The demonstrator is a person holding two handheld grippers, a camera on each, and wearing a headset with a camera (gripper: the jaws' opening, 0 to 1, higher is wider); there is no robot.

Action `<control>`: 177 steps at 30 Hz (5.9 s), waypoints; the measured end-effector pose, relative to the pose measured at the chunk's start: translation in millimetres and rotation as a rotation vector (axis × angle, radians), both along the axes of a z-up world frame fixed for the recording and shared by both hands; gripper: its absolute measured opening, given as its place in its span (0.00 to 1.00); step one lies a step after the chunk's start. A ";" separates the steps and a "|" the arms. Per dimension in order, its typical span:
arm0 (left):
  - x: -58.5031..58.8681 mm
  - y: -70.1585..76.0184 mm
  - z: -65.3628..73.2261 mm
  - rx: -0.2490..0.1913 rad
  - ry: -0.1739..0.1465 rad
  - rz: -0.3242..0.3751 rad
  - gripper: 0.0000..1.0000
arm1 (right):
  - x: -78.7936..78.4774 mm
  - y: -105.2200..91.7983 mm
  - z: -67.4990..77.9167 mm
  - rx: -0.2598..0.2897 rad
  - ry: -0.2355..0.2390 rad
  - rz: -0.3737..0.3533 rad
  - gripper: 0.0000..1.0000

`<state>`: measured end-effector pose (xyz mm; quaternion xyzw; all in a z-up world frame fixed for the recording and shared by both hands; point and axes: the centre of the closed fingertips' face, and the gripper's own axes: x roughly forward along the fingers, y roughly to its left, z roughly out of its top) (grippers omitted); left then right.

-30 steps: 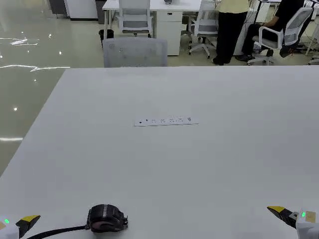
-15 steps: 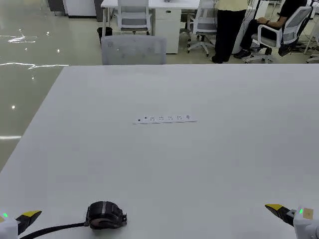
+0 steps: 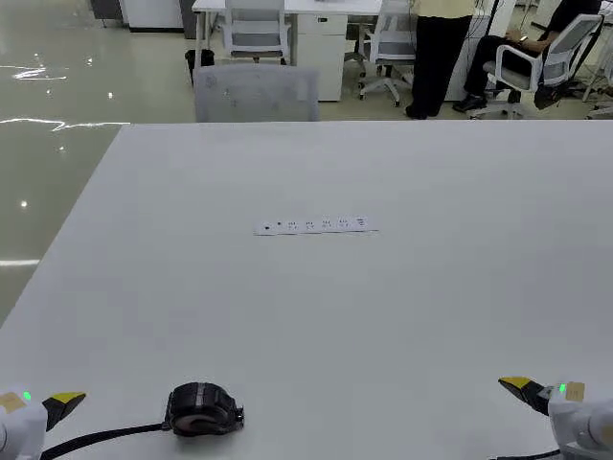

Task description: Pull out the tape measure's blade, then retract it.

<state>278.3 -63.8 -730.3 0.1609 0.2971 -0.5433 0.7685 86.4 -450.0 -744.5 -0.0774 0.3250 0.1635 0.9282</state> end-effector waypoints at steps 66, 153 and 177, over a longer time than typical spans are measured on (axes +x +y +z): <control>-0.4 -82.0 -16.5 0.308 -0.050 -0.541 0.81 | 117.9 97.5 35.4 -0.070 0.007 0.360 0.97; 3.1 -95.8 -59.3 0.359 -0.083 -0.689 0.33 | 177.1 263.8 -78.5 -0.103 0.155 0.726 0.12; 4.6 -96.6 -60.1 0.357 -0.081 -0.683 0.33 | 173.3 254.0 -79.5 -0.120 0.185 0.733 0.15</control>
